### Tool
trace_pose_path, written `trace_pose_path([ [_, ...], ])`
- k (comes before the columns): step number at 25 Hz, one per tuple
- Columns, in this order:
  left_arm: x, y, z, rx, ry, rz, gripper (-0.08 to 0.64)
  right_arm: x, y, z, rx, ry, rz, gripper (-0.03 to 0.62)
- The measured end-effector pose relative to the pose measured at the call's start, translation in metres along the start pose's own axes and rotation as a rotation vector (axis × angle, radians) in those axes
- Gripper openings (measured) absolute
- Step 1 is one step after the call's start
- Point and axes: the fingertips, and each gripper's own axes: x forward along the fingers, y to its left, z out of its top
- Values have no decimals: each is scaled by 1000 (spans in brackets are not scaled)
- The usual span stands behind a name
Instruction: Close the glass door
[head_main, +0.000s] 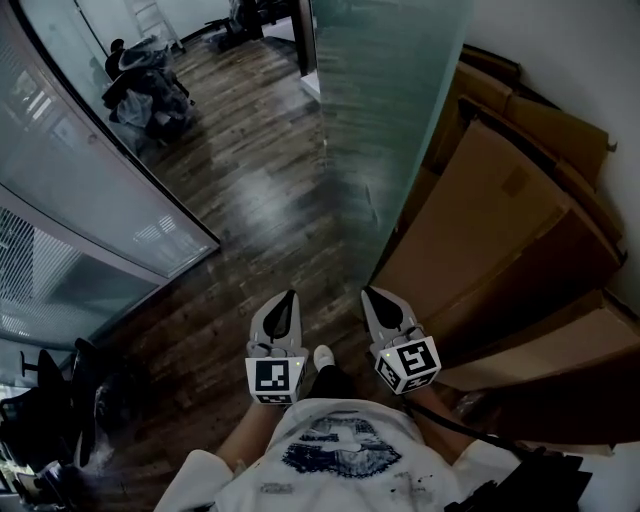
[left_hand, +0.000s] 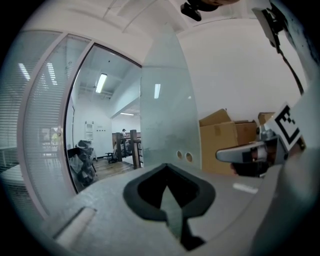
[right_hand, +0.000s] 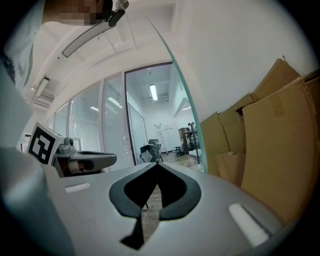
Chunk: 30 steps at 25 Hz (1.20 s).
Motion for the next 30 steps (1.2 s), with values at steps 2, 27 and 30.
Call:
trace_pose_path([
  [2,10,9,-1,-3,-1,-10,3,12,0,2,-3,0,-5,8],
  [27,80,39,9,-36,-11,-73,3,21,-60,47,-43,-104,-76,8],
  [30,90,34,13,-29,-9,-65,3,22,-72,47,-38,-99,-65,8],
])
